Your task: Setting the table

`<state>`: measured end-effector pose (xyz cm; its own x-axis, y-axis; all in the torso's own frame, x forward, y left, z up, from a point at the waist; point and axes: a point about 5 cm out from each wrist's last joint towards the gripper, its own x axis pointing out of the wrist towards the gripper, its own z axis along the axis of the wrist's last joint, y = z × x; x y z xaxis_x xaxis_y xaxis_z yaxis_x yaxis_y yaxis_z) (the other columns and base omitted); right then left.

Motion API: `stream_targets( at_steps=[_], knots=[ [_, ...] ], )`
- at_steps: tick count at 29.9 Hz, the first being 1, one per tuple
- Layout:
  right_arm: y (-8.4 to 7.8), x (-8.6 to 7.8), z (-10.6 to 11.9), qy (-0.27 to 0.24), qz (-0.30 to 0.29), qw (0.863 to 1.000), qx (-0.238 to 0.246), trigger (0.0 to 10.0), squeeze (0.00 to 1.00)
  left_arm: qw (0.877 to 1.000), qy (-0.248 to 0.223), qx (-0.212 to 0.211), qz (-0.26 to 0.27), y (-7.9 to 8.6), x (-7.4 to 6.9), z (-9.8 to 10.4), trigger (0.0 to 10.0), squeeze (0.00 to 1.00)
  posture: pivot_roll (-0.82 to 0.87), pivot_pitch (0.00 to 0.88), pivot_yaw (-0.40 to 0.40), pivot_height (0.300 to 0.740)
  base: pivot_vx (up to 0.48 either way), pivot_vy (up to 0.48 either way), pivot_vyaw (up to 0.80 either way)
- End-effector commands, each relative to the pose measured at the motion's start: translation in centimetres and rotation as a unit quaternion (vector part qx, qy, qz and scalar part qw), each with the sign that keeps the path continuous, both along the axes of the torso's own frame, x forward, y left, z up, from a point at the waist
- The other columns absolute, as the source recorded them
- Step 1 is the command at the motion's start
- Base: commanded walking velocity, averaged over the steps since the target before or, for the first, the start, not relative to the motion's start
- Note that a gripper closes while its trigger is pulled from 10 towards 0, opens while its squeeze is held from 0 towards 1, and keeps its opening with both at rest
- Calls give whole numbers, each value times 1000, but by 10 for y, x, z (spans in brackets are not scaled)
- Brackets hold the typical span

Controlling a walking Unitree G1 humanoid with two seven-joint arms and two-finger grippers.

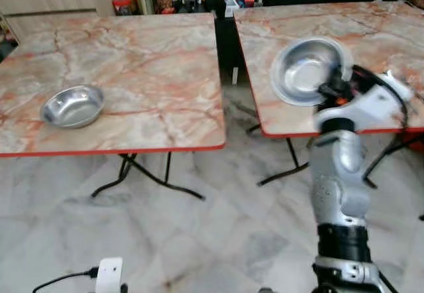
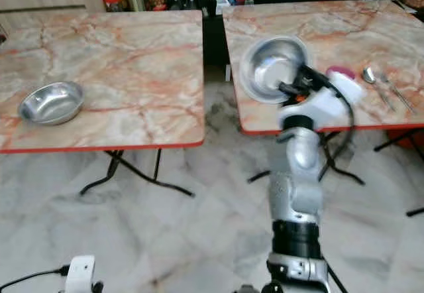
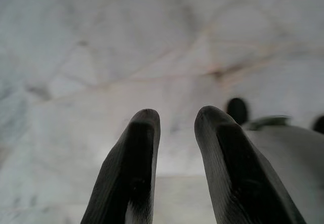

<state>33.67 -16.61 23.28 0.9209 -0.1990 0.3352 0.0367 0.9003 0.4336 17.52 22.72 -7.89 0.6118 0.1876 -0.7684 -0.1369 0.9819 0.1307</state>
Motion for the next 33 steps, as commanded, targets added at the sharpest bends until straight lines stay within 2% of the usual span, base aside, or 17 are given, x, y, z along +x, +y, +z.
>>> stream_targets(
  at_steps=[1, 33],
  knots=[
    [-7, -1, 2, -3, -11, 1000, 1, 10000, 0, 1000, 13, -6, 2, -4, -6, -4, 10000, 0, -52, 105, 39, 740, 0, 480, 0],
    [-8, -2, -2, 2, -13, 1000, 4, 10000, 0, 1000, -2, -1, 3, -3, 1, 0, 10000, 0, -44, 118, 44, 740, 0, 480, 0]
  ],
)
